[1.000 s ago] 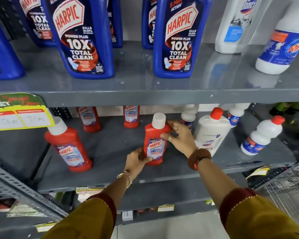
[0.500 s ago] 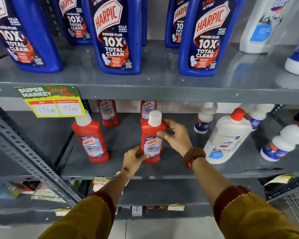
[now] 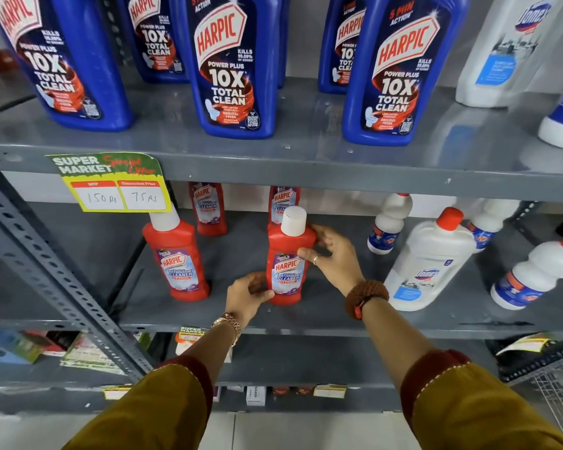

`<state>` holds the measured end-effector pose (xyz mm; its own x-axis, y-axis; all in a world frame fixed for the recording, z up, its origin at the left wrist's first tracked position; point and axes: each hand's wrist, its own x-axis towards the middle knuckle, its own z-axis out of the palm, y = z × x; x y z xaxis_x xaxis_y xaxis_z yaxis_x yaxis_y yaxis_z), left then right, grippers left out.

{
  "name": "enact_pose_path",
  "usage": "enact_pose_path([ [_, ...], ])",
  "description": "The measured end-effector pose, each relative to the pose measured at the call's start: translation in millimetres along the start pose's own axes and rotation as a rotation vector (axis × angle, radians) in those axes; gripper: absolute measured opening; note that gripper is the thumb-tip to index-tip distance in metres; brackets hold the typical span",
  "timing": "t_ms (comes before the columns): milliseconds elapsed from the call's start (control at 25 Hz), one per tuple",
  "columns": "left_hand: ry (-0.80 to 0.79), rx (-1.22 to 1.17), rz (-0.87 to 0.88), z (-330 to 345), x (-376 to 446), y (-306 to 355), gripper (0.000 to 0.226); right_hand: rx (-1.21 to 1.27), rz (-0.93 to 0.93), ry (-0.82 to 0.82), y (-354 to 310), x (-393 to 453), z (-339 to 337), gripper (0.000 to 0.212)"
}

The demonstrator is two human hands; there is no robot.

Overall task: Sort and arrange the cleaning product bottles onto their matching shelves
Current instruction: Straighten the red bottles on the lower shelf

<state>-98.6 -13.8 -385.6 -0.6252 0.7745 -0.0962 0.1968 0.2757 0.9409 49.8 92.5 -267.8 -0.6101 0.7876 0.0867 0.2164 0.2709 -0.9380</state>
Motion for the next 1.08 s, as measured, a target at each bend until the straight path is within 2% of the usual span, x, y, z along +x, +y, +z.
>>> enact_pose_path([
  [120,0.081,0.051,-0.012,-26,-15,-16,0.039,0.037,0.103,-0.066,19,-7,2,0.058],
  [280,0.302,0.2,-0.009,-74,-49,-50,0.02,-0.036,0.198,-0.119,54,-14,12,0.057],
  [360,0.434,0.196,-0.059,-95,-59,-57,0.022,-0.074,0.247,-0.137,69,-14,21,0.057],
  [440,0.529,0.219,-0.129,-113,-53,-63,0.037,-0.08,0.287,-0.144,78,-14,31,0.059],
  [560,0.461,0.241,-0.19,-132,-33,-71,0.064,-0.046,0.319,-0.106,84,-13,47,0.059],
  [640,0.409,0.209,-0.18,-131,-23,-67,0.069,-0.058,0.323,-0.059,86,-12,53,0.056],
  [800,0.355,0.117,-0.144,-125,-14,-76,0.063,-0.059,0.34,-0.028,92,-14,56,0.057],
  [880,0.444,0.094,-0.135,-115,-22,-83,0.059,-0.042,0.331,0.008,97,-21,49,0.056],
  [1000,0.593,-0.017,-0.086,-80,-58,-72,0.03,-0.115,0.251,0.148,110,-40,22,0.044],
  [1080,0.484,-0.021,0.003,-52,-82,-63,0.021,-0.126,0.211,0.277,117,-58,-5,0.028],
])
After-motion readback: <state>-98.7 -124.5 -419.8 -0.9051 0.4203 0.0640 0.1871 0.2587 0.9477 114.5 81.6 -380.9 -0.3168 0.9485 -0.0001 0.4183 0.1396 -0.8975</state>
